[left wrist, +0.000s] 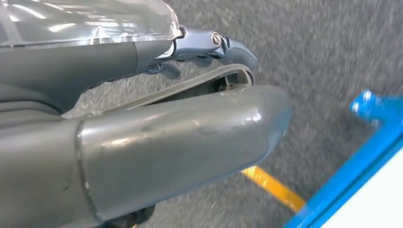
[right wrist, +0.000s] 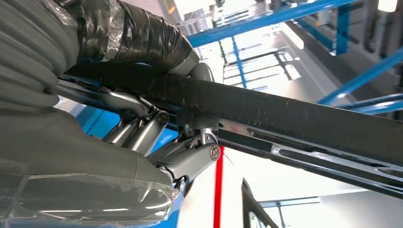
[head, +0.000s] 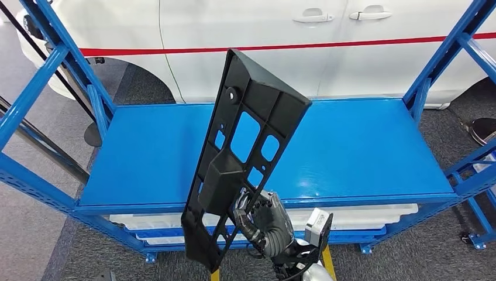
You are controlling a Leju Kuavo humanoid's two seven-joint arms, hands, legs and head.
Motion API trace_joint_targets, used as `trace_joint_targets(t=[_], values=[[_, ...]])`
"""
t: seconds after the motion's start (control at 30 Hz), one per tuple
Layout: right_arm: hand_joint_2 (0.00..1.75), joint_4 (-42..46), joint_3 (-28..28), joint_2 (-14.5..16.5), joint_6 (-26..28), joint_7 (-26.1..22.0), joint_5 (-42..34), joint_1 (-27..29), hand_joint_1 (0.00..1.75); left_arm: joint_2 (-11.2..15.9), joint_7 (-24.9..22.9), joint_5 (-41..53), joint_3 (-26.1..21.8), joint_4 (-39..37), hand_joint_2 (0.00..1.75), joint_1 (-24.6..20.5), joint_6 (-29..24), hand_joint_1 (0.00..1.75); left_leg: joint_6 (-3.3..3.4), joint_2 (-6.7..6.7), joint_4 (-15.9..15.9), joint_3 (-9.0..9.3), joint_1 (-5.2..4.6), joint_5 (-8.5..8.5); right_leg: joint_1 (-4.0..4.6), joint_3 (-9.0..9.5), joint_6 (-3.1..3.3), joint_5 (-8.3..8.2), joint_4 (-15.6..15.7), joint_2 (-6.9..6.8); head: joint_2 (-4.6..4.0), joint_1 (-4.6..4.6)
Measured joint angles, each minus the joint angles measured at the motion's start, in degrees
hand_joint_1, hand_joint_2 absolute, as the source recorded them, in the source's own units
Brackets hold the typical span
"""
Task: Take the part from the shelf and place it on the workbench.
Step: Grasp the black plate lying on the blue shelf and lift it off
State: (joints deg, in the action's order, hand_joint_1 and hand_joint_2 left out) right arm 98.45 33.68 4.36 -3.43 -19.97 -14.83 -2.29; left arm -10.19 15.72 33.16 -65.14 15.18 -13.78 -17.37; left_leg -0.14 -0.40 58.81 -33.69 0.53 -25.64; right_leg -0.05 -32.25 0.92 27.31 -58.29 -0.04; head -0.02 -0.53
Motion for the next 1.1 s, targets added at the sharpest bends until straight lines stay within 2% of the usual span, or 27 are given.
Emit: trace_joint_targets(t=[0.1,0.17,0.2,0.27,0.3,0.33,0.37,0.43,0.47,0.5,0.53,0.6,0.63,0.67,0.73,0.77,0.8,0.83,0.87,0.9,0.97,1.0,1.03,1.1], values=[[1.75,-1.3,0.0,-0.4,-1.9,-0.2,-1.5,1.1,1.75,-1.0,-2.2,0.2,0.4,-0.4,0.00,-1.0,-1.0,0.00,0.97,-0.07,-0.7,0.18,-0.01,-0.08,-0.01,-0.11,-0.88,0.16,-0.1,0.05,0.00,0.01],[1.75,-2.2,0.0,-0.7,-3.1,-0.6,-1.8,1.9,1.75,-1.5,-4.1,0.5,0.7,-0.6,0.00,-2.2,-2.1,0.00,1.80,-0.05,-1.2,0.31,0.22,0.22,-0.10,-1.04,-1.45,1.79,-2.3,0.07,0.01,-0.01],[1.75,-2.6,0.0,-0.8,-3.6,-0.9,-1.8,2.2,1.75,-1.7,-5.2,0.6,0.9,-0.7,0.00,-3.0,-2.5,0.00,2.09,-0.02,-1.3,0.32,0.23,0.31,-0.21,-2.32,-1.65,3.38,-5.1,0.08,0.01,-0.01],[1.75,-3.2,-0.1,-1.1,-4.9,-1.4,-1.3,2.7,1.75,-1.8,-7.8,0.9,1.1,-1.0,0.00,-4.6,-3.2,0.00,2.39,-0.01,-1.2,0.20,0.14,0.37,-0.32,-6.07,-1.92,6.78,-12.6,0.08,0.00,0.00],[1.75,-3.5,-0.1,-1.3,-5.5,-1.6,-0.9,3.0,1.75,-1.8,-9.1,1.0,1.2,-1.1,0.00,-5.3,-3.4,0.00,2.41,0.00,-1.1,0.18,0.10,0.38,-0.38,-7.49,-2.01,7.52,-15.4,0.07,0.00,-0.02],[1.75,-3.8,-0.1,-1.4,-6.0,-1.8,-0.6,3.1,1.75,-1.8,-10.3,1.1,1.4,-1.2,0.00,-6.0,-3.4,0.00,2.41,0.00,-1.0,0.16,0.08,0.39,-0.43,-8.03,-2.05,7.17,-16.2,0.07,0.00,-0.02],[1.75,-4.0,-0.1,-1.5,-6.5,-2.0,-0.4,3.2,1.75,-1.8,-11.3,1.1,1.5,-1.3,0.00,-6.7,-3.5,0.00,2.38,-0.01,-0.8,0.15,0.08,0.37,-0.50,-7.46,-2.02,5.75,-14.8,0.06,0.01,-0.02],[1.75,-4.3,-0.1,-1.6,-7.7,-2.4,-0.3,3.3,1.75,-1.8,-12.8,1.0,1.8,-1.5,0.00,-8.0,-3.7,0.00,2.19,-0.05,-0.4,0.09,0.08,0.24,-0.61,-4.06,-1.78,1.81,-7.6,0.06,0.01,-0.02],[1.75,-4.4,-0.1,-1.7,-8.4,-2.8,-0.2,3.3,1.75,-1.9,-13.6,0.9,1.8,-1.6,0.00,-8.8,-3.9,0.00,2.00,-0.08,-0.2,-0.04,-0.03,0.18,-0.54,-2.59,-1.60,0.42,-4.2,0.07,0.01,-0.01],[1.75,-4.4,-0.1,-1.7,-9.1,-3.2,-0.3,3.3,1.75,-1.9,-14.6,0.9,1.9,-1.6,0.00,-9.7,-4.2,0.00,1.72,-0.10,0.0,-0.22,-0.12,0.20,-0.44,-1.75,-1.39,-0.36,-2.1,0.10,0.00,0.00],[1.75,-4.4,-0.1,-1.7,-9.7,-3.5,-0.3,3.3,1.75,-1.9,-15.7,1.0,1.9,-1.7,0.00,-10.6,-4.5,0.00,1.42,-0.10,0.1,-0.42,-0.21,0.29,-0.31,-1.59,-1.17,-0.53,-1.3,0.15,0.00,0.00],[1.75,-4.5,-0.1,-1.8,-10.6,-4.0,-0.3,3.3,1.75,-1.8,-18.1,1.3,2.0,-1.7,0.00,-12.3,-5.0,0.00,0.71,-0.12,0.0,-0.69,-0.23,0.61,-0.25,-1.95,-0.54,-1.06,-1.1,0.17,0.01,0.00],[1.75,-4.5,-0.1,-1.8,-11.1,-4.1,-0.3,3.3,1.75,-1.8,-19.4,1.5,2.0,-1.7,0.00,-13.1,-5.3,0.00,0.40,-0.11,0.3,-0.92,-0.15,0.24,-0.33,-2.07,-0.10,-1.40,-0.9,0.09,0.01,0.01],[1.75,-4.5,0.0,-1.8,-11.5,-4.2,-0.3,3.2,1.75,-1.8,-20.7,1.7,2.1,-1.8,0.00,-13.9,-5.5,0.00,0.08,-0.07,1.4,-1.39,-0.06,-0.86,-0.44,-2.26,0.37,-1.80,-0.7,-0.01,0.01,0.01],[1.75,-4.5,0.0,-1.7,-12.2,-4.3,-0.4,3.2,1.75,-1.7,-22.6,2.0,2.1,-1.8,0.00,-15.3,-5.8,0.00,-0.50,0.04,6.8,-3.40,0.12,-5.09,-0.54,-2.90,1.01,-2.56,-0.4,-0.26,0.01,0.03],[1.75,-4.6,0.1,-1.7,-12.4,-4.3,-0.4,3.2,1.75,-1.7,-23.1,2.0,2.1,-1.9,0.00,-15.8,-5.9,0.00,-0.75,0.06,10.6,-4.65,0.17,-7.41,-0.50,-3.36,1.14,-2.91,-0.4,-0.32,0.01,0.03],[1.75,-4.6,0.1,-1.7,-12.5,-4.3,-0.4,3.2,1.75,-1.7,-23.4,2.1,2.1,-2.0,0.00,-16.2,-5.9,0.00,-0.92,0.07,13.8,-5.57,0.21,-9.02,-0.45,-3.85,1.17,-3.25,-0.5,-0.36,0.01,0.03],[1.75,-4.7,0.1,-1.7,-12.6,-4.3,-0.4,3.2,1.75,-1.6,-23.5,2.1,2.1,-2.0,0.00,-16.4,-5.9,0.00,-0.99,0.07,15.4,-5.70,0.21,-9.67,-0.39,-4.34,1.18,-3.63,-0.5,-0.36,0.01,0.03],[1.75,-4.8,0.1,-1.7,-12.6,-4.3,-0.4,3.2,1.75,-1.6,-23.6,2.1,2.1,-2.0,0.00,-16.5,-5.9,0.00,-0.93,0.07,14.8,-4.70,0.20,-9.23,-0.34,-4.80,1.14,-4.01,-0.5,-0.31,0.01,0.03],[1.75,-4.8,0.1,-1.7,-12.6,-4.4,-0.4,3.2,1.75,-1.6,-23.6,2.1,2.1,-2.0,0.00,-16.6,-5.9,0.00,-0.75,0.07,11.8,-2.53,0.18,-7.93,-0.28,-5.19,1.05,-4.39,-0.5,-0.25,0.01,0.03],[1.75,-4.9,0.1,-1.7,-12.8,-4.4,-0.5,3.2,1.75,-1.6,-23.8,2.2,2.1,-2.0,0.00,-17.2,-5.8,0.00,-0.07,0.08,3.2,2.90,-0.04,-5.33,-0.09,-5.74,0.71,-5.12,-0.6,-0.19,0.01,0.03],[1.75,-4.8,0.2,-1.8,-12.9,-4.5,-0.5,3.2,1.75,-1.5,-24.2,2.3,2.2,-2.0,0.00,-17.6,-5.8,0.00,0.26,0.06,0.2,4.59,-0.22,-4.56,-0.02,-5.90,0.43,-5.44,-0.6,-0.23,0.01,0.02],[1.75,-4.8,0.2,-1.8,-13.2,-4.6,-0.5,3.2,1.75,-1.5,-25.1,2.5,2.2,-2.0,0.00,-18.0,-5.9,0.00,0.55,0.05,-1.3,5.29,-0.41,-4.23,-0.01,-5.99,0.11,-5.76,-0.6,-0.30,0.01,0.02],[1.75,-4.8,0.4,-1.8,-13.8,-4.9,-0.6,3.2,1.75,-1.3,-28.0,3.1,2.4,-2.1,0.00,-18.9,-6.1,0.00,1.07,0.01,-1.6,4.90,-0.56,-3.46,-0.05,-6.11,-0.61,-6.52,-0.4,-0.39,0.01,0.01]])
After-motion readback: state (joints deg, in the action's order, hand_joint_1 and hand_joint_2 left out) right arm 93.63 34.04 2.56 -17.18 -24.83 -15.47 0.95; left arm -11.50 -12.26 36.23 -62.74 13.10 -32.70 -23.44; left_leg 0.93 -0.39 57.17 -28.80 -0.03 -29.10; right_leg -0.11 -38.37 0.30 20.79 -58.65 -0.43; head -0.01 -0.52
